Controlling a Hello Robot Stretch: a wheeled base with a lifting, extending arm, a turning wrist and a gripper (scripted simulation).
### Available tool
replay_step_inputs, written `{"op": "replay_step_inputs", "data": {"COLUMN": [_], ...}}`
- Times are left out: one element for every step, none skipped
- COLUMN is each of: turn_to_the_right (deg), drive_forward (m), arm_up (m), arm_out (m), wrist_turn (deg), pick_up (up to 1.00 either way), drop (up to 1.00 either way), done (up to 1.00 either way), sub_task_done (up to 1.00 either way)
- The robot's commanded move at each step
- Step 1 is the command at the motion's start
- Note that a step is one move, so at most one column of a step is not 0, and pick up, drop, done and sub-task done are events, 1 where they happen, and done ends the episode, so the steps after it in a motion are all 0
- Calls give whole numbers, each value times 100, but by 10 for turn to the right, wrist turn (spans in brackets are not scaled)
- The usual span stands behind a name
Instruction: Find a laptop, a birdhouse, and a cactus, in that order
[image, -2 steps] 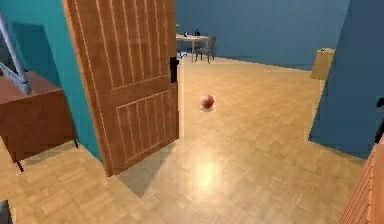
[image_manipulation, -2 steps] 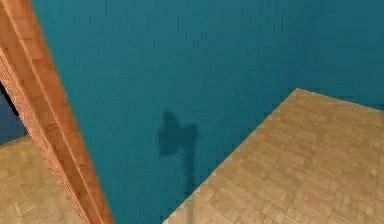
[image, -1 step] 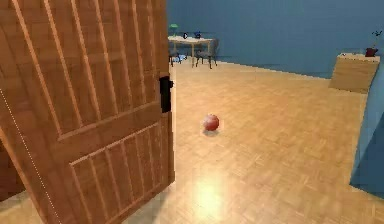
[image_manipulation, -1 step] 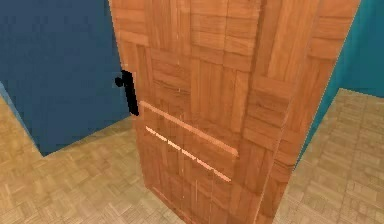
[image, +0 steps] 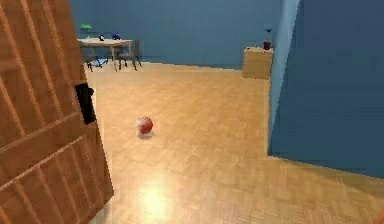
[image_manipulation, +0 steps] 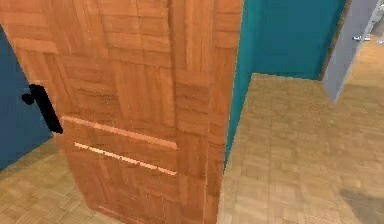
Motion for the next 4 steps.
{"op": "replay_step_inputs", "data": {"turn_to_the_right": [0,30,0,0], "drive_forward": [100,0,100,35], "arm_up": [0,0,0,0], "arm_out": [0,0,0,0], "wrist_turn": [0,0,0,0], "pick_up": [0,0,0,0], "drop": [0,0,0,0], "done": [0,0,0,0], "sub_task_done": [0,0,0,0]}}
